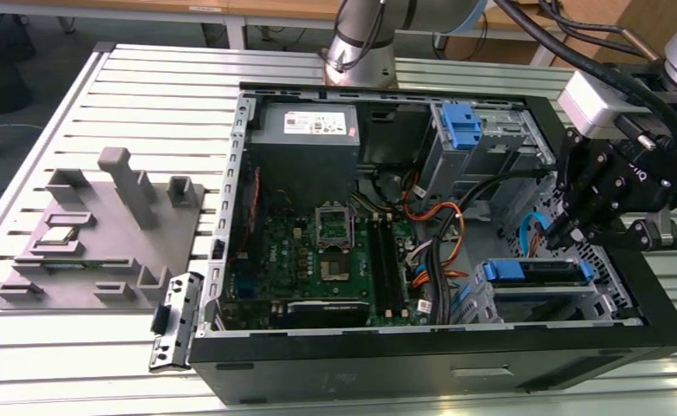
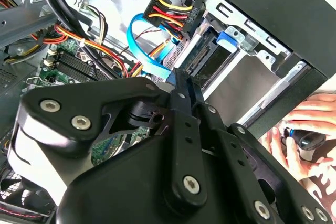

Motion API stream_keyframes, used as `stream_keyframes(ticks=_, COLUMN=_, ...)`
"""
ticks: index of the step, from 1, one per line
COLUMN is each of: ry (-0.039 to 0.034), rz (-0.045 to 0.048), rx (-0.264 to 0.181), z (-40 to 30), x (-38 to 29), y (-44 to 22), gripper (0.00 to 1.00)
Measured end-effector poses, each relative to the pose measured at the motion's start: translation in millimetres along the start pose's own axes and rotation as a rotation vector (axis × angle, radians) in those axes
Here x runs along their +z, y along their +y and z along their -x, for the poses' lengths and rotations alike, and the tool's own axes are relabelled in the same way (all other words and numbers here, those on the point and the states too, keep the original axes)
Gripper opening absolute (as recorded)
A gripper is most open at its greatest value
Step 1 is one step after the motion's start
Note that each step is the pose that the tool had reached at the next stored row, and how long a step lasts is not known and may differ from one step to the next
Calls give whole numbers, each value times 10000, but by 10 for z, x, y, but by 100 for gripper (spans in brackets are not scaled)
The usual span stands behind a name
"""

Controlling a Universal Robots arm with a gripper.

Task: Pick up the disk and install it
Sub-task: 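Insert the first disk wire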

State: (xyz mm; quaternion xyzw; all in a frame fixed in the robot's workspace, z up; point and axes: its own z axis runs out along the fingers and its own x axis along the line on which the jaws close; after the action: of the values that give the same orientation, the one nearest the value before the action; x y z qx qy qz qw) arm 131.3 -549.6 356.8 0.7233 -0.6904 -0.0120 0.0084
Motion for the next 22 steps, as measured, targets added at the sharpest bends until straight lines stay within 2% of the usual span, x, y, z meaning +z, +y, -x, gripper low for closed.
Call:
stream_keyframes(ticks=9, ry=-3, rz=-5, rx=2, z=-5, x=1, y=5, gripper=16)
stream_keyframes(ticks=12, ry=0, rz=-28, rx=0, z=-29, x=9, y=15, gripper=16)
stream_keyframes(ticks=16, ry=-2, rz=-72, rx=0, z=-78, x=54, y=31, gripper=16)
stream_keyframes(ticks=22, ry=-175, rz=-219, rx=-22, z=-115, x=90, y=65, gripper=16)
